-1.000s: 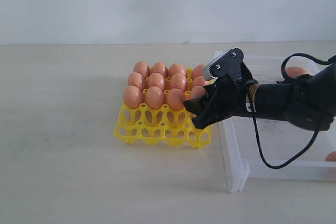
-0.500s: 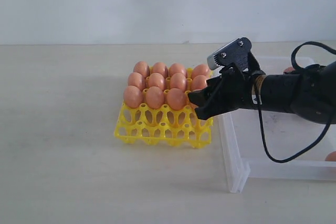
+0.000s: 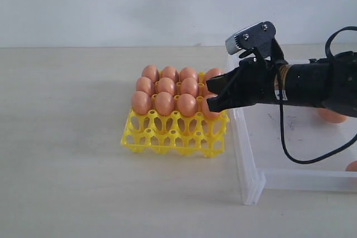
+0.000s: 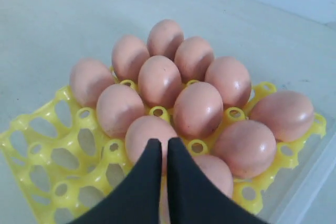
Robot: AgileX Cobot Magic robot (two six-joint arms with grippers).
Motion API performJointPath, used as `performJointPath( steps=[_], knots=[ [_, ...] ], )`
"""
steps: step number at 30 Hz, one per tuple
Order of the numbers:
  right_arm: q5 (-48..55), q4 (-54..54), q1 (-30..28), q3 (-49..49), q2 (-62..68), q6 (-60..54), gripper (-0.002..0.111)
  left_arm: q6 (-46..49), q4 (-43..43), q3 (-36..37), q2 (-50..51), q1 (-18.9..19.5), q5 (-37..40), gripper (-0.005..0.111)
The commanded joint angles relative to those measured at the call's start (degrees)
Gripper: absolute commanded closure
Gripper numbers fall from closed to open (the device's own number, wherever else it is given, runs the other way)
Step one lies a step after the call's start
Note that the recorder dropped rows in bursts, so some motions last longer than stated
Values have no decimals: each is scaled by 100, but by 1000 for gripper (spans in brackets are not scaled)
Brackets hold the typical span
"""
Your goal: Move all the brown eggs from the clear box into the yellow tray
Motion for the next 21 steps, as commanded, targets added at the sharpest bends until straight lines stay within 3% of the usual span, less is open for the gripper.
performJointPath(
  steps=[1,13,16,21],
  knots=[
    [410,-225,11,25,7,262,109,29,9,22,-22,23,-47,103],
    [390,-378,133,-161,831,403,109,29,9,22,-22,23,-47,103],
    [404,-942,133,-161,869,916,109,29,9,22,-22,23,-47,103],
    [64,-2795,122,-161,559,2032,109,29,9,22,-22,23,-47,103]
  ],
)
